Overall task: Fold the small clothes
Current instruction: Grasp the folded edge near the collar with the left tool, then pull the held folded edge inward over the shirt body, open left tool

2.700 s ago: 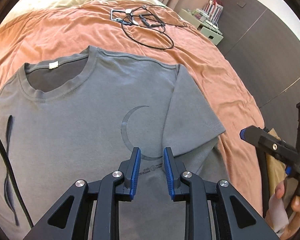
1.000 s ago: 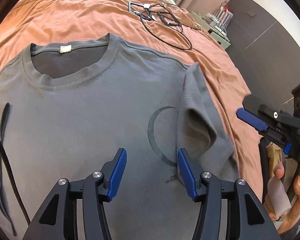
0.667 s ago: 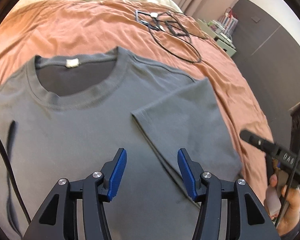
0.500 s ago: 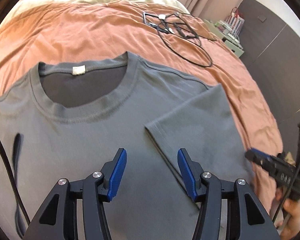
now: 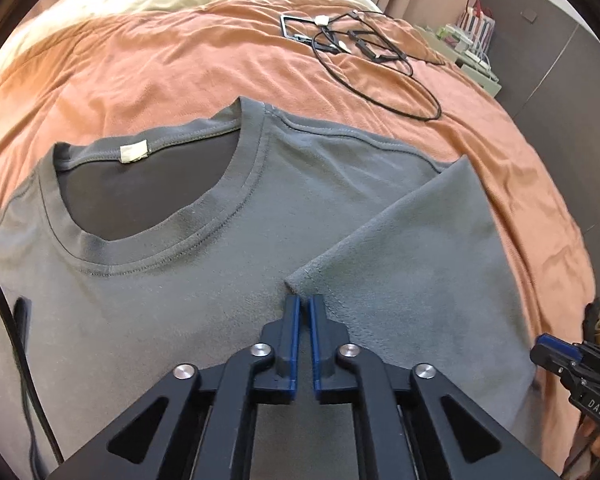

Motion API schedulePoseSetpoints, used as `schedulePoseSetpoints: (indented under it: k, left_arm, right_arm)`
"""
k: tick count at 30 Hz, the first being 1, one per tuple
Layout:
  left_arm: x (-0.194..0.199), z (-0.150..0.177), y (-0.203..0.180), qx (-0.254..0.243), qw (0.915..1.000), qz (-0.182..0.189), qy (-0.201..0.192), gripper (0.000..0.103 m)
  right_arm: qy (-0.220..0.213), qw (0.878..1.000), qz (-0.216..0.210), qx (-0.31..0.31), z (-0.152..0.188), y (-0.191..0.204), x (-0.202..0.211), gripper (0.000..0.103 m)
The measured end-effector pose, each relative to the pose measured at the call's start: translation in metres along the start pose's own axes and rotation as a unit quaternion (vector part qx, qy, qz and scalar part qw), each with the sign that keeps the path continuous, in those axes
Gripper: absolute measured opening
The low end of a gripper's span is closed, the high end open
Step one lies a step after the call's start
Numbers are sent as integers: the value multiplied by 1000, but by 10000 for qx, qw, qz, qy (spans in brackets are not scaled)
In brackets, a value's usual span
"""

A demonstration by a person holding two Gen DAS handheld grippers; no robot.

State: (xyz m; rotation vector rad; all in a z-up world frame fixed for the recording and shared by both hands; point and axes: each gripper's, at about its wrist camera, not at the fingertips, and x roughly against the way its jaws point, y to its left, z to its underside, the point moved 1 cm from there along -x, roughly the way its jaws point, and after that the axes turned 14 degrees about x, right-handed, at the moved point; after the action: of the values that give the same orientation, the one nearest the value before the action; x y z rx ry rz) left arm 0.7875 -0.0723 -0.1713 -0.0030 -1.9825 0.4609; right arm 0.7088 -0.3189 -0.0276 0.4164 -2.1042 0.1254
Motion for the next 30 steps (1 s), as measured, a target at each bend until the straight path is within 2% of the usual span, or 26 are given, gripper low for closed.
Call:
schedulePoseSetpoints:
  k: [5,8,12,15,17,19,21,24,25,26,28,30]
  left_arm:
    - [14,-10,16,285,9995,144,-50,4]
    - [18,-14,23,325,9994,103,-84,4]
    - [18,-19,24,433,9981,423,83,8]
    - [11,-19,16,246,9992,306,116,11]
    - [5,-19,12,180,9997,103,96,30]
    - [3,-21,13,210,9997,142,42,43]
    - [0,-21,12,218,9996,194,6,43]
    - [-5,-20,7,94,9998,201,-5,41]
    - [-6,-20,4,32,9998,193,-28,30]
    - [-9,-18,0,-69,9998,170,-18,14]
    - [-12,-15,-4,-224,9997,111,56,5]
    - [-8,-13,-8,-439,9990,42,-6,3]
  right_arm:
    - [-227,9997,-30,89,-16,-1,9,22]
    - [-173,9997,-116,106,-21,4,-2,22]
    - [-76,9998,-174,73,-27,4,-20,23]
    - [-1,9999,-160,-19,-35,0,-33,27]
    - [-38,9999,-151,-16,-42,0,-38,36]
    - [-46,9999,-139,24,-47,0,-41,36]
    - [-64,9998,-97,129,-52,3,-46,36]
    - [-41,9997,14,247,-58,4,-56,36]
    - [-37,9997,21,244,-59,4,-57,36]
    - [-45,9997,33,232,-61,3,-60,36]
    - [-79,9996,102,251,-67,2,-65,36]
    - [-73,9995,150,279,-75,0,-71,35]
